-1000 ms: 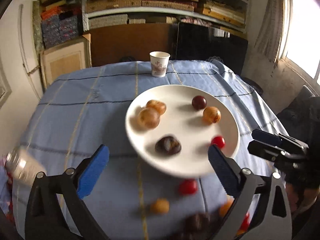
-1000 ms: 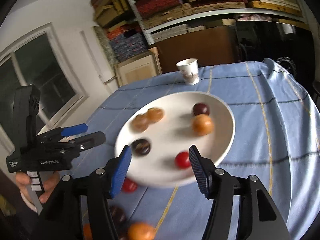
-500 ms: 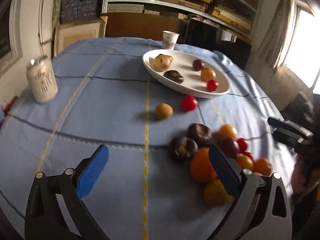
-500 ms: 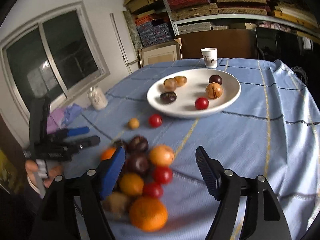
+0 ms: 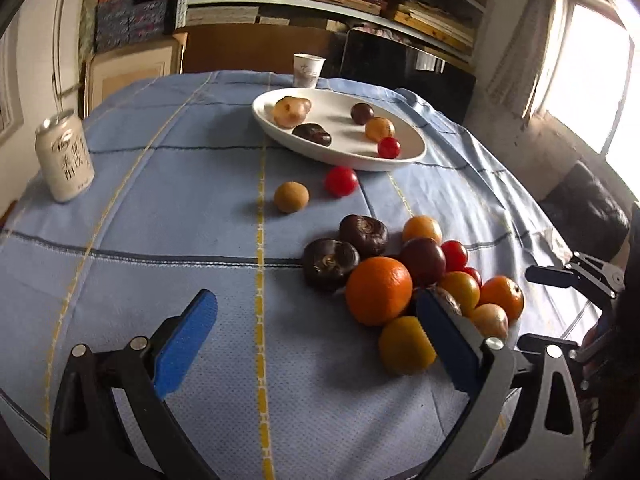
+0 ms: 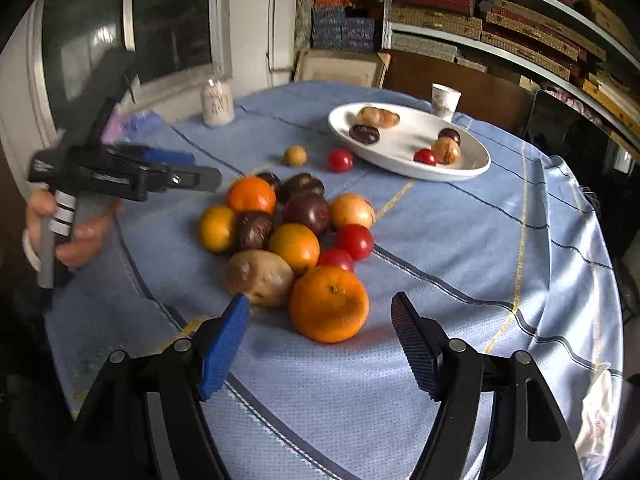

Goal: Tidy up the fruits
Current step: 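Withdraw both open tools from the plate back toward the fruit cluster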

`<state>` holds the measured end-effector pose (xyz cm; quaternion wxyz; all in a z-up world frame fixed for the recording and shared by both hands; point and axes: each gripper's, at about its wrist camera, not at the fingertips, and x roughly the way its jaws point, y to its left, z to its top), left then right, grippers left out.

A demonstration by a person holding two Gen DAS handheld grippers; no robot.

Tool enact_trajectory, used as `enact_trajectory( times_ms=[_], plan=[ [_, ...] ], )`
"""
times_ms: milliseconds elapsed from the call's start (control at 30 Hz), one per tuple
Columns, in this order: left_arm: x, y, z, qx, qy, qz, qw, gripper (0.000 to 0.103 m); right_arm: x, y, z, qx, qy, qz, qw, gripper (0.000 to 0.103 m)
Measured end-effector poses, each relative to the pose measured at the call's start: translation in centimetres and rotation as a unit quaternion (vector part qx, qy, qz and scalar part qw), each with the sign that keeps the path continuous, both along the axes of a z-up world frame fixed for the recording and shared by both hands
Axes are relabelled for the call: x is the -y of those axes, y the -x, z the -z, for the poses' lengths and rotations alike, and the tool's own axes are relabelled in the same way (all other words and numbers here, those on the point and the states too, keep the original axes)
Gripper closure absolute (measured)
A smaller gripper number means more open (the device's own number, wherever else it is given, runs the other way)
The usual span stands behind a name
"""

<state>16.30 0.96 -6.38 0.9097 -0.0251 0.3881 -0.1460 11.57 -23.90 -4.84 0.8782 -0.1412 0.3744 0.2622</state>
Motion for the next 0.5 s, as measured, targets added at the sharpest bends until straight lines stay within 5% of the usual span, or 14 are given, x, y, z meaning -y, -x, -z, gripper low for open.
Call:
enact_trajectory(
  times_ms=[500],
  plan=[
    [0.0,1.2,-0.3,0.018,-0.005,0.005,0.9998,0.005,-1.6,-1.0,1.4,-0.014,0.059,0.009,0.998,0.039]
  ],
)
